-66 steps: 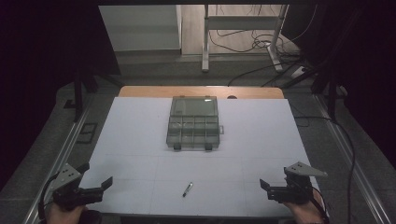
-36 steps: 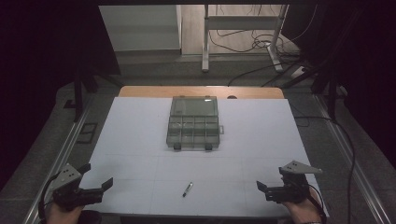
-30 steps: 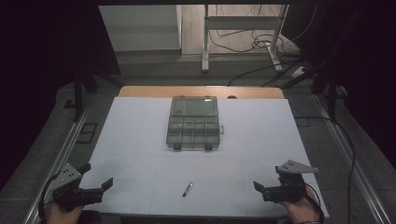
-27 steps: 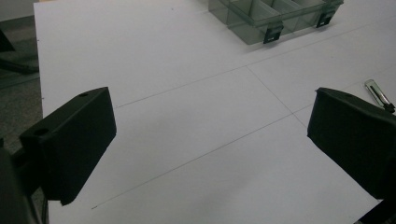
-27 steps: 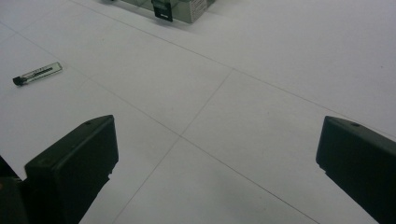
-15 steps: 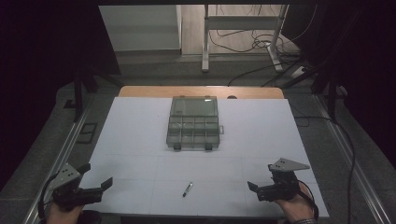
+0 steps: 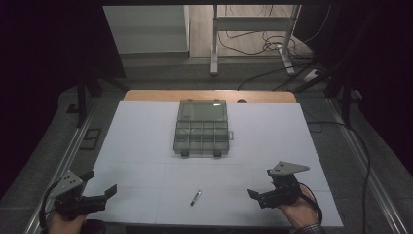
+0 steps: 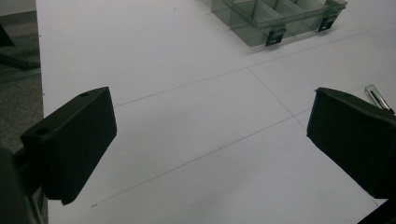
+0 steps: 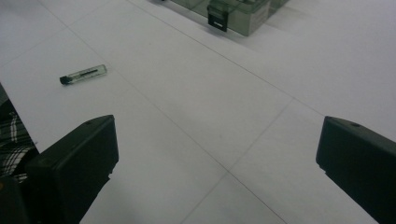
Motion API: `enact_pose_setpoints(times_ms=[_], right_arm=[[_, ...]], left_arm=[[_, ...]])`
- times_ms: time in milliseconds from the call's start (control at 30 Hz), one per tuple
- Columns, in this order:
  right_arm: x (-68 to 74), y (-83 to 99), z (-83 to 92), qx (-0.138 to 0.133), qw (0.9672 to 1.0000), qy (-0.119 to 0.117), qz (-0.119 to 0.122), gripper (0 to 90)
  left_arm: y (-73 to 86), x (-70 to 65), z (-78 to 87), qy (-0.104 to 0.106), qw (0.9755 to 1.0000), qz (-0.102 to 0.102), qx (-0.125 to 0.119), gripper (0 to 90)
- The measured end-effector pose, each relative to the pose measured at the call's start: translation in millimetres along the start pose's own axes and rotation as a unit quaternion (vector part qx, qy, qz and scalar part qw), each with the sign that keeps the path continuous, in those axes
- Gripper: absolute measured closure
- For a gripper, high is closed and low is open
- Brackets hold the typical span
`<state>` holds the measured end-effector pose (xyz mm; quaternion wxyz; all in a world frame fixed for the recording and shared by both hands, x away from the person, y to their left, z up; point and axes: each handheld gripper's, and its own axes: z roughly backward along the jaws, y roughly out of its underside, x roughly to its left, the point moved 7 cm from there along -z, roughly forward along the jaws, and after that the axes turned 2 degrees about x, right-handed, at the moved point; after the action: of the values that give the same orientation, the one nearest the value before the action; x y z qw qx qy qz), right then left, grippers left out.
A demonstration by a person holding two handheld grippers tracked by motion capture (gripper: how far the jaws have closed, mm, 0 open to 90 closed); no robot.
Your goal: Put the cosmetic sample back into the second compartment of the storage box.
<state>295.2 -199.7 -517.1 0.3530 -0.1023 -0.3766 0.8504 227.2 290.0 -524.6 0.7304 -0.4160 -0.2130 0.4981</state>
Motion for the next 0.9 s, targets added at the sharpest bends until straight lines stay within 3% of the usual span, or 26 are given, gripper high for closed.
enact_pose_setpoints(times_ms=[233, 767, 900], right_arm=[[6.7, -2.5, -7.7, 0.007, 0.9998, -0.010, 0.012, 0.0], [22.4, -14.2, -20.0, 0.006, 0.9997, -0.020, 0.012, 0.0], [30.9, -18.1, -28.0, 0.012, 0.9993, -0.028, 0.024, 0.0]], left_arm=[[0.0, -0.1, -0.2, -0.001, 1.0000, 0.000, 0.002, 2.1], [0.1, 0.0, -0.4, 0.000, 1.0000, 0.001, 0.002, 2.1], [0.1, 0.4, -0.3, 0.000, 1.0000, 0.002, 0.002, 2.2]])
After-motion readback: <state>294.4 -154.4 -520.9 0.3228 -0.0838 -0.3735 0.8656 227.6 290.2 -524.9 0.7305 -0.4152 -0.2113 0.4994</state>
